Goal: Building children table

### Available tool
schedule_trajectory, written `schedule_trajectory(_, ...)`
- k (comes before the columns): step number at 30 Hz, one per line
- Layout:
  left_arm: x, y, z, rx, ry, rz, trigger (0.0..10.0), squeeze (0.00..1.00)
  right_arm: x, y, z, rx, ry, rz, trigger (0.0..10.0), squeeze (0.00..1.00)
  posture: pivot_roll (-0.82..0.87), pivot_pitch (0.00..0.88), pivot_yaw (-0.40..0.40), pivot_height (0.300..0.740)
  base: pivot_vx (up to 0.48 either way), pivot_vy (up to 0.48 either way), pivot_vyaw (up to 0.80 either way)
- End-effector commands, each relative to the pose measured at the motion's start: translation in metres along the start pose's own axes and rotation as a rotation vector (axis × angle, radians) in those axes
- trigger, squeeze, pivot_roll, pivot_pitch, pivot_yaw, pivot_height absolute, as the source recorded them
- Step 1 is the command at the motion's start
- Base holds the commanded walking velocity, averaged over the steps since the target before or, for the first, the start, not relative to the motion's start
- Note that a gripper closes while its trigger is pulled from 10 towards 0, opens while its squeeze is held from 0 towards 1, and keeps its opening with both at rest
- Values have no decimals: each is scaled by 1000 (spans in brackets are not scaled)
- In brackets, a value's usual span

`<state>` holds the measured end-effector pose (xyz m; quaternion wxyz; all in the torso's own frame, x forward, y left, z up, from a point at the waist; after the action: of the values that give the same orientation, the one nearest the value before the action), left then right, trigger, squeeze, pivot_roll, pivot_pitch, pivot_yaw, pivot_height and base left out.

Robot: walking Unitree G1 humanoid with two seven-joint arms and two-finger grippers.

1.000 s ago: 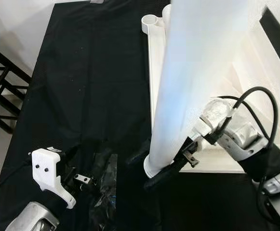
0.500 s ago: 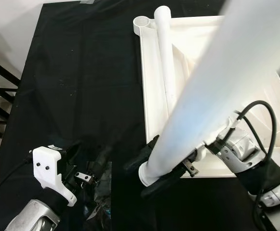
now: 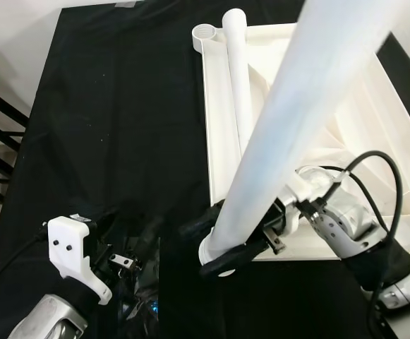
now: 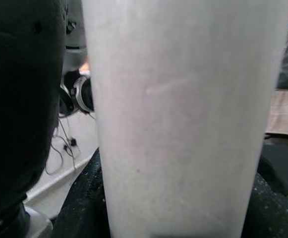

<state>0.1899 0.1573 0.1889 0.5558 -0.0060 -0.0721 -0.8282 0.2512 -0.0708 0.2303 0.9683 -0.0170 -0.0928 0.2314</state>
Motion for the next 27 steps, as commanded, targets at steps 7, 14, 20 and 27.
schedule_trajectory(7, -2, -3, -8, -41, -11, 3, 10000, 0, 3, 3, -55, -249, 188, -135, 10000, 0, 42, 355, 41, 740, 0, 0, 0)
schedule_trajectory(14, -6, -3, -5, -13, -16, 41, 10000, 0, 4, 11, -66, -242, 267, -534, 10000, 0, 38, 357, 15, 740, 0, 0, 0)
schedule_trajectory(20, -27, -4, 9, 62, 53, 146, 10000, 0, -19, 13, -69, -185, 286, -1173, 10000, 0, 29, 335, 4, 740, 0, 0, 0)
schedule_trajectory(27, -44, 2, 29, 121, 107, 151, 10000, 0, -14, 20, -75, -224, 213, -1245, 10000, 0, 9, 298, 39, 740, 0, 0, 0)
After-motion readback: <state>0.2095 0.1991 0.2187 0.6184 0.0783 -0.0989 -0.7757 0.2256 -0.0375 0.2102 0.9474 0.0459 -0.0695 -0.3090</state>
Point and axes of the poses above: a point about 5 cm out from each wrist's last joint towards the gripper, its own y axis pointing out of the wrist towards the gripper, its own z axis along the axis of the wrist's last joint, x = y × z, the point moved 2 cm from there along y, pointing out of the wrist towards the gripper, and after that the axes turned 4 degrees about y, right-handed, at the moved point
